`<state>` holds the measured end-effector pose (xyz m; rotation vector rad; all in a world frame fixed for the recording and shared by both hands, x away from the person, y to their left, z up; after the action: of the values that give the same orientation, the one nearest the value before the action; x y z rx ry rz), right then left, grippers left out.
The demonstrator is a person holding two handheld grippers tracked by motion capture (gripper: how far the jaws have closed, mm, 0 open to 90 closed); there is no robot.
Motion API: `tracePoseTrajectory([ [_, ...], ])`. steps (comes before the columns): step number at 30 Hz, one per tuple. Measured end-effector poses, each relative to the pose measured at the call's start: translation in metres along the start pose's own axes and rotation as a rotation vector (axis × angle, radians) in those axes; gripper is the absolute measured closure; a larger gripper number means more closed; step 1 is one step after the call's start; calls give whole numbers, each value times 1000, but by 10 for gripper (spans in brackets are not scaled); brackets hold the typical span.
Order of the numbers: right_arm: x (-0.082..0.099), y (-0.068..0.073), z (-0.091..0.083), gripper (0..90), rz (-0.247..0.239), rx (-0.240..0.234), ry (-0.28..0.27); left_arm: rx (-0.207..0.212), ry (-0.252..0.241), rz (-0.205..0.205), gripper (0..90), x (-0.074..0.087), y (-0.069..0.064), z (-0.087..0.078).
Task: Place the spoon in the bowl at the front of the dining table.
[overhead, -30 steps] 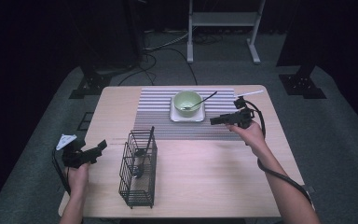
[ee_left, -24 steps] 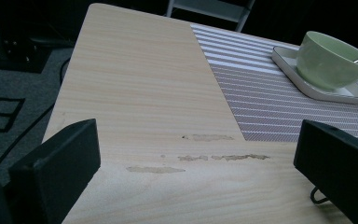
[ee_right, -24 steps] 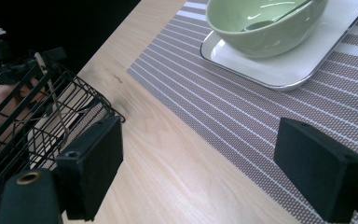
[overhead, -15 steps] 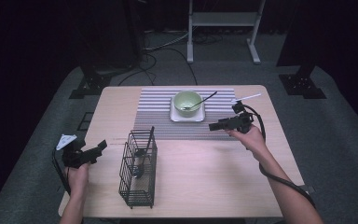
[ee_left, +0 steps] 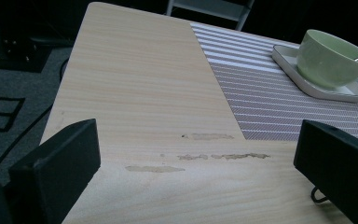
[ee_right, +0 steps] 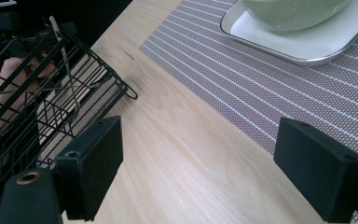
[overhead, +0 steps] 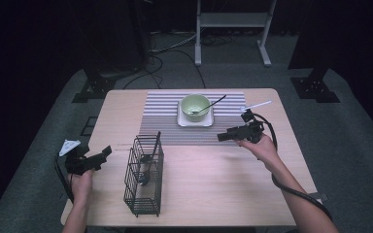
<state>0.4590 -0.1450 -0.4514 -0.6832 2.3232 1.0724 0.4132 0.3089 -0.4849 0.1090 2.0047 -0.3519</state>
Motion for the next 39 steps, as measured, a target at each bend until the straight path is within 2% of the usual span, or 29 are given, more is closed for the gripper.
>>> tracePoseTrajectory([
  [13,15,8,2,146,-4,-28,17,-1,1,2,0,0,-1,0],
  [24,27,7,6,146,5,-39,27,-3,2,2,0,0,0,0],
  [39,41,6,4,146,22,-59,12,-4,0,0,0,0,0,0],
])
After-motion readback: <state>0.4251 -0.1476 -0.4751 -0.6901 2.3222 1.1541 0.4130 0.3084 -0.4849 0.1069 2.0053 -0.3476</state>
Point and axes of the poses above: each handheld gripper's, and its own axes: z roughly forward along the jaws, x roughly out of its underside, y roughly to its left, the point moved 9 cm from there along z, roughly forward along the jaws, and after that the axes turned 3 degrees about z, right-handed, at the moved point
